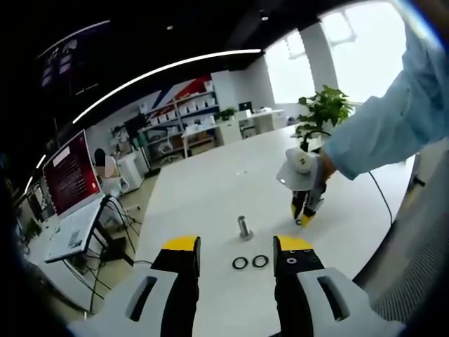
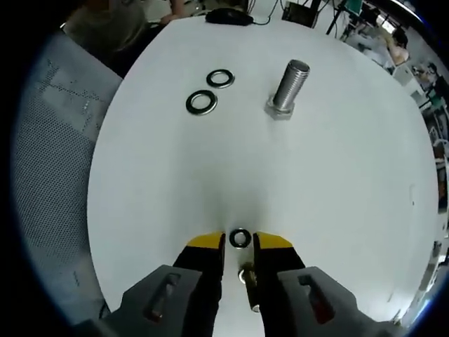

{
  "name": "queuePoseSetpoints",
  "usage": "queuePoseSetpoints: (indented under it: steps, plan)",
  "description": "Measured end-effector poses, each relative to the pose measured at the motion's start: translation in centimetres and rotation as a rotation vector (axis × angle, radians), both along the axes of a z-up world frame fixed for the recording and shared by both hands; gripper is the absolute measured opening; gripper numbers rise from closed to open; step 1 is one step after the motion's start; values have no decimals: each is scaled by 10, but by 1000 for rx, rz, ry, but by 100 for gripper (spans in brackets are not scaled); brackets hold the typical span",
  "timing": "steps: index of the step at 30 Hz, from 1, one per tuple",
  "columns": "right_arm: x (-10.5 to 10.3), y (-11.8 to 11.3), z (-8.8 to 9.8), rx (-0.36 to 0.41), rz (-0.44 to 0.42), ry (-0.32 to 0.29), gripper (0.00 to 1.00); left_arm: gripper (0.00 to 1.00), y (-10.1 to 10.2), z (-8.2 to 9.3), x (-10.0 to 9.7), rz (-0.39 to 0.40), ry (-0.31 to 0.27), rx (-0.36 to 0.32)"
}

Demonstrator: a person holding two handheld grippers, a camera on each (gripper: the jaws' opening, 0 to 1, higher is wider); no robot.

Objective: Place the washer onto the threaded stud by aligning its center hole with the stud, sliding it down to the base, and recovering from edge contact or off-axis alignment until the washer reaches the visible bottom stop.

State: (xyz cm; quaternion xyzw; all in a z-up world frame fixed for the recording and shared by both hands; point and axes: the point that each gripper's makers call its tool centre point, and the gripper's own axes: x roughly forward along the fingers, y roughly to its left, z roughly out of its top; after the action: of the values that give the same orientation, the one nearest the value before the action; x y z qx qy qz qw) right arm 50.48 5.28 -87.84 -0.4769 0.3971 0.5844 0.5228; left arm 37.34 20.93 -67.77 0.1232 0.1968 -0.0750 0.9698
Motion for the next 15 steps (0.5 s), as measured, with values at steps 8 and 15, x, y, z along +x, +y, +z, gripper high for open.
queuePoseSetpoints:
  steps: [8, 15]
  plan:
    - [2, -2, 0, 6, -38, 19, 16, 40, -1, 0, 0, -4, 3, 2]
    - [1, -3, 0, -1, -15, 3, 13, 40, 0, 0, 0, -1, -1, 1]
